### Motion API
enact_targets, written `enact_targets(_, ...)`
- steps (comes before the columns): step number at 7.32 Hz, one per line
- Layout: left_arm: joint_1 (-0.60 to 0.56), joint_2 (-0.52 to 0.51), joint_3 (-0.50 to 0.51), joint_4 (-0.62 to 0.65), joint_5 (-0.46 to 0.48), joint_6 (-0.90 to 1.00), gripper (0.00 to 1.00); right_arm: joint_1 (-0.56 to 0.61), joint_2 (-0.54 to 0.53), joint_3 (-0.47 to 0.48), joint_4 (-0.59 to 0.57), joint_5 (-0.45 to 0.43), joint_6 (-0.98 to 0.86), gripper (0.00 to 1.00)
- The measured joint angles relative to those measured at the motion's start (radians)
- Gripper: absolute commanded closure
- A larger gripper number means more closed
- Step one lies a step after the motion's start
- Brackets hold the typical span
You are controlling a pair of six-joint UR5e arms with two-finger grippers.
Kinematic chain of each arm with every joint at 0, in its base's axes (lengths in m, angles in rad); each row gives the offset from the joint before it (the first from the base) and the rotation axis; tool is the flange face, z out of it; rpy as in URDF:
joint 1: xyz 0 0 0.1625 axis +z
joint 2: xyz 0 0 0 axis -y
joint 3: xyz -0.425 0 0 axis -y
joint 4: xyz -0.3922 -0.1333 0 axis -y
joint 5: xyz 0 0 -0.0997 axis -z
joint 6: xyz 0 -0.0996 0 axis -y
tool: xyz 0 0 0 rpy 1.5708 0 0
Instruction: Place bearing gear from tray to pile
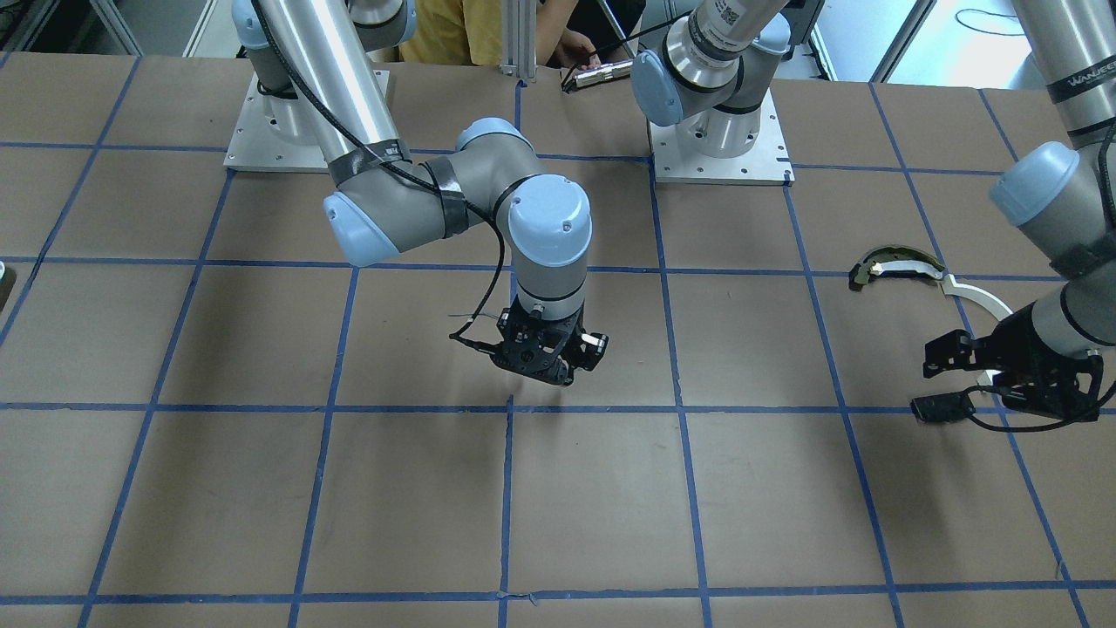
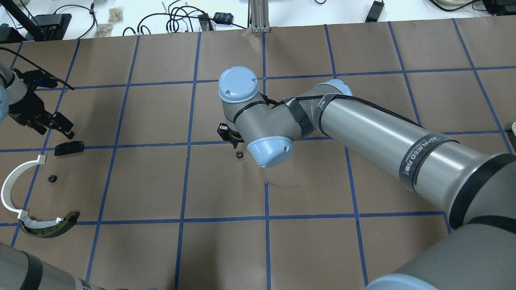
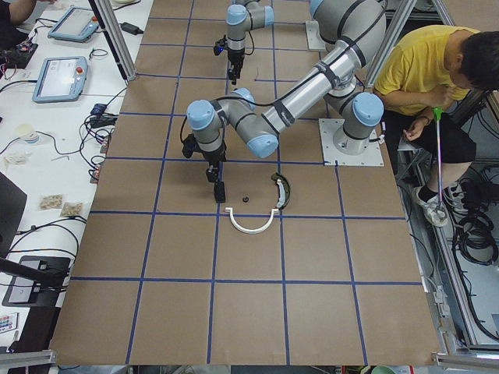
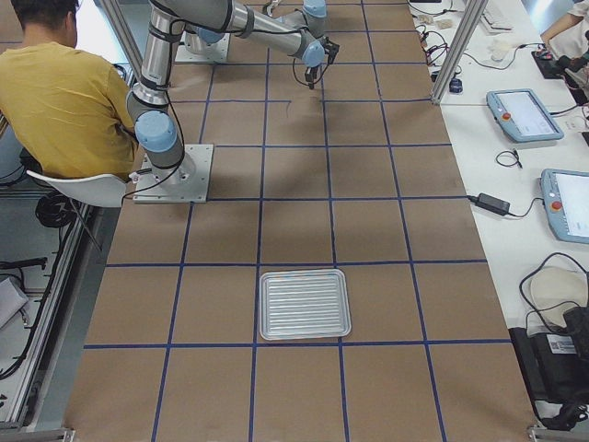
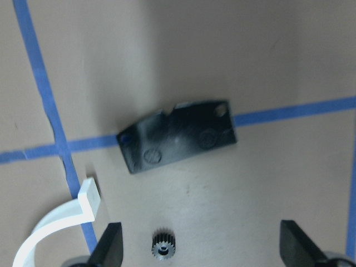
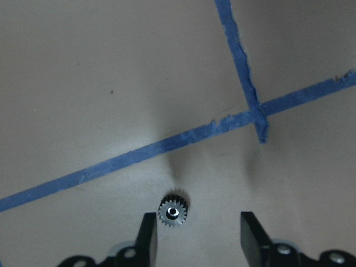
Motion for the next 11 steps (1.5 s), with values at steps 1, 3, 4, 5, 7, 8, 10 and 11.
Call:
enact_targets(1,-0.055,0.011,0.009,-0.011,-0.022,-0.046,0.00,-0.051,-0.042,0.000,0.013,-0.051,-0.096,0.00)
enact_targets(3,-0.223,0.024,0.010,-0.025,-0.040,-0.228,0.00,-0.244,-0.179,-0.002,0.120,-0.075,-0.379,0.00)
enact_targets(4,-0.337,0.028,0.007,-0.022,-0.043,-0.350,0.00,-0.347,-0.242,-0.007,0.180,-0.052,-0.517,0.00)
enact_targets(5,-0.456,0.023,0.005,-0.007,-0.043,-0.475,0.00,-0.439,-0.287,-0.016,0.229,-0.034,-0.639,0.00)
enact_targets(7,-0.654,-0.003,-0.006,0.067,-0.051,-0.652,0.00,-0.581,-0.326,-0.064,0.331,-0.027,-0.847,0.00)
enact_targets(8,-0.727,-0.021,-0.012,0.104,-0.072,-0.715,0.00,-0.623,-0.347,-0.097,0.402,-0.029,-0.895,0.00)
enact_targets(10,-0.808,-0.071,-0.029,0.183,-0.106,-0.780,0.00,-0.628,-0.455,-0.136,0.570,-0.022,-0.877,0.00)
enact_targets(11,-0.819,-0.092,-0.047,0.211,-0.110,-0.783,0.00,-0.595,-0.502,-0.139,0.624,-0.021,-0.836,0.00)
